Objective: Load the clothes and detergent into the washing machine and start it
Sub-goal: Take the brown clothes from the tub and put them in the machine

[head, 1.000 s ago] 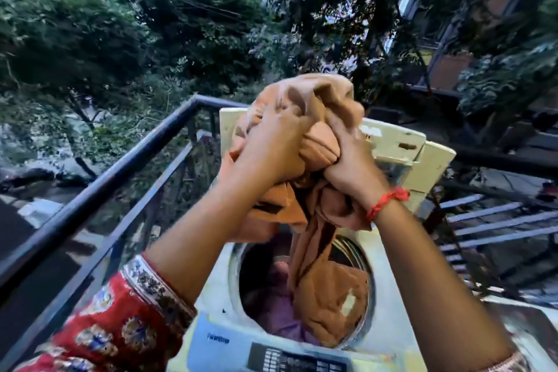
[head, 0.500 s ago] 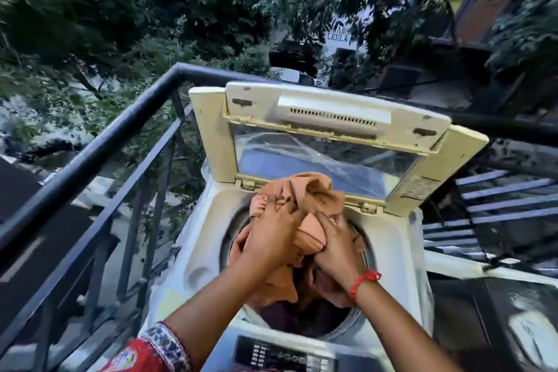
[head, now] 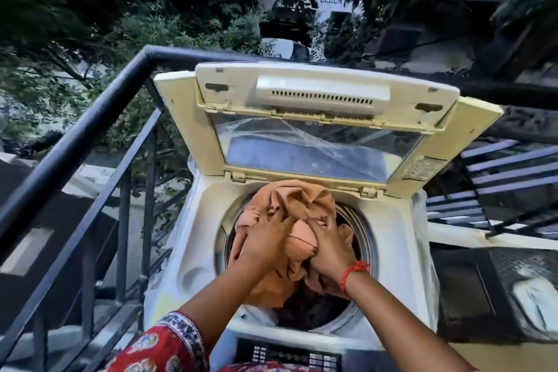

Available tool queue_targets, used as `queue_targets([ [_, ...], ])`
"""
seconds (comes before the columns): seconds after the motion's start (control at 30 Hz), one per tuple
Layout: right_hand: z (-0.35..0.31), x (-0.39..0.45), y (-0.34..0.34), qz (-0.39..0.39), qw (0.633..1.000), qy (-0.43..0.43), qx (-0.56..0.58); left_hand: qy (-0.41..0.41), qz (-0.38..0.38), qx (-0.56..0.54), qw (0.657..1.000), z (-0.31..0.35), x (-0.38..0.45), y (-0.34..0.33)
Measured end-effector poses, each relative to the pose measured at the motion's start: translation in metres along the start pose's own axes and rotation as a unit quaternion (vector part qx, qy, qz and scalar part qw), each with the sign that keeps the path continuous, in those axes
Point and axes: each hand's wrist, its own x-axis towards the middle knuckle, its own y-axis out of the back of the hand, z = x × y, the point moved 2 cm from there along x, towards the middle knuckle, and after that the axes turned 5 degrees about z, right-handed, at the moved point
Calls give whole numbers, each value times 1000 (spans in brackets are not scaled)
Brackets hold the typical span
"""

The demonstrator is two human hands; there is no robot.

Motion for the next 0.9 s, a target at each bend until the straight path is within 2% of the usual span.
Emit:
queue_targets([
  [0.13,3,-1,-7,-28,999,10,-32,29,-61,-12,998,-6,5,-19],
  [0.27,4,-2,-11,-49,999,18,12,40,-99,-41,993,-3,2,-23],
  [0.33,5,-4,-11,-43,998,34,-3,36,-105,-62,992,-2,-1,-24],
  [0.5,7,-17,-8,-29,999,29,-16,22,-70,-70,995,4,-14,-17],
  [0.67,11,-38,-1,19,1000,3,-3,-11,-42,-80,996,15,-22,-13],
  [0.8,25,-61,9,65,997,-37,31,-71,-3,-92,993,37,-24,-10],
  [0.9,42,-88,20,106,990,-76,47,-147,22,-86,985,64,-19,-13],
])
